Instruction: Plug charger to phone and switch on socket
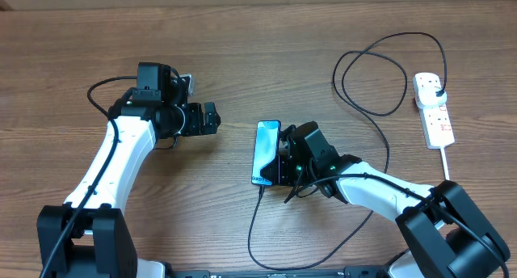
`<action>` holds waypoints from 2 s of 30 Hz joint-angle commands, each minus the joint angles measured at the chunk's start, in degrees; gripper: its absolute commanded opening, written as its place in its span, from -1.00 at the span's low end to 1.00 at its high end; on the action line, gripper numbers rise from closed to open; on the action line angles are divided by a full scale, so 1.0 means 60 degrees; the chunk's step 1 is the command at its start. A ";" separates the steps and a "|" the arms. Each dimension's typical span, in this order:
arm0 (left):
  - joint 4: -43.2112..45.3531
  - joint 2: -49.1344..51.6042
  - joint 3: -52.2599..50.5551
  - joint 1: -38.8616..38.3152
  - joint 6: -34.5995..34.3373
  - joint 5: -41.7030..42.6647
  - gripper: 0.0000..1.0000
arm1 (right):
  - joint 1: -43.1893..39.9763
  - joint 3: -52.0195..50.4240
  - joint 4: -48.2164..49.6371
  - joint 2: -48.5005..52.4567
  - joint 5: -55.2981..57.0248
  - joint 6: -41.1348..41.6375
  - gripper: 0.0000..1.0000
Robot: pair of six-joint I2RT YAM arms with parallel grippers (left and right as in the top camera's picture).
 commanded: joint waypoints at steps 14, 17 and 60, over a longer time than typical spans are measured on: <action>0.0004 -0.0229 0.0189 0.0026 -0.0022 -0.0102 0.99 | 0.0055 0.0142 0.0069 -0.0025 0.0004 -0.0149 -0.72; 0.0004 -0.0229 0.0189 0.0026 -0.0022 -0.0102 0.99 | 0.0055 0.0142 0.0069 -0.0025 0.0047 -0.0153 -0.71; 0.0004 -0.0229 0.0189 0.0026 -0.0022 -0.0102 0.99 | 0.0066 0.0146 0.0492 0.0157 0.3996 0.0477 -0.92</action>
